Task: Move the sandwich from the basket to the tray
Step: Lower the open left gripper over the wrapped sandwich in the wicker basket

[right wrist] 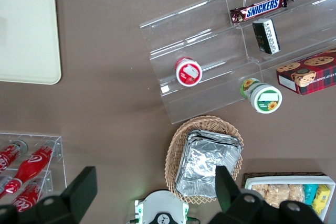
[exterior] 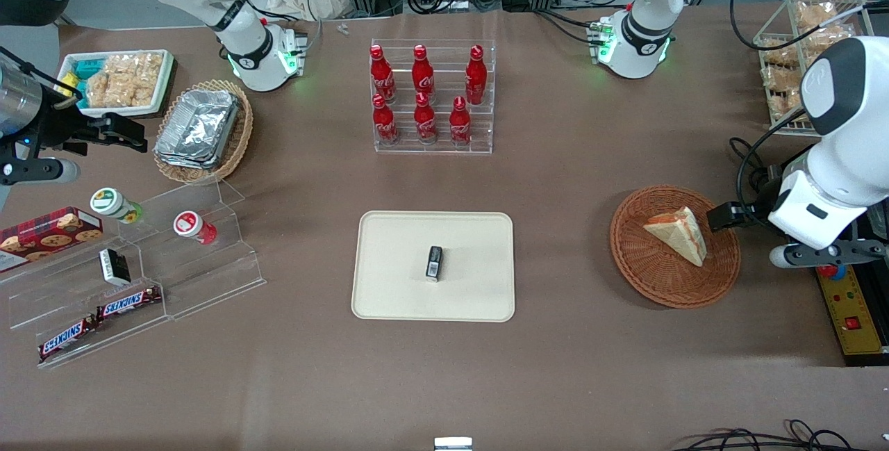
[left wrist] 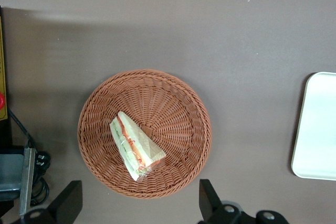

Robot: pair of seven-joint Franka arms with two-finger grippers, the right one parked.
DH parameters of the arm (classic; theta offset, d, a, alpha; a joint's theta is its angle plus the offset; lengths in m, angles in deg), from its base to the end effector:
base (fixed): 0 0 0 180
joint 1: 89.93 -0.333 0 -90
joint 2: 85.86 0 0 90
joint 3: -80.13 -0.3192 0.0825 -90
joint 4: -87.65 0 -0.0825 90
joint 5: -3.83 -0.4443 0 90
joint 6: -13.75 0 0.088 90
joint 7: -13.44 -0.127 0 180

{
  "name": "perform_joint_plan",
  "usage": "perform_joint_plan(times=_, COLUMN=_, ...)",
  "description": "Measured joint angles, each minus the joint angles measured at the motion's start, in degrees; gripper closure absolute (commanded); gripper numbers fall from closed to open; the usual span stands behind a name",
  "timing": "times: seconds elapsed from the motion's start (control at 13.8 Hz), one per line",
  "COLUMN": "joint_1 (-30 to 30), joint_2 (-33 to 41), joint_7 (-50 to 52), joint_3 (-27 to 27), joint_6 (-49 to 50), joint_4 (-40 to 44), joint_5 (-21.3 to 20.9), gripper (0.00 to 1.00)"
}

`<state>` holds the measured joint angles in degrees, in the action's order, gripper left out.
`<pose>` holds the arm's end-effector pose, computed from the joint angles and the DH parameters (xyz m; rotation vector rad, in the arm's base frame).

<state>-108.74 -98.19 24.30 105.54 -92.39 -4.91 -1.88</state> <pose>0.6859 -0.0497 0.4806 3.1376 0.0935 0.0681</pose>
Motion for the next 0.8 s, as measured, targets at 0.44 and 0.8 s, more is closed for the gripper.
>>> perform_joint_plan(times=0.44, joint_1=-0.01, joint_2=-0.04, joint_7=0.0, joint_3=-0.05, joint_6=0.09, joint_4=0.01, joint_5=-0.04, gripper=0.0)
perform_joint_plan(times=0.8, joint_1=-0.11, joint_2=-0.05, joint_7=10.3, joint_3=-0.41, joint_6=0.46, joint_4=-0.13, joint_5=-0.17, gripper=0.0)
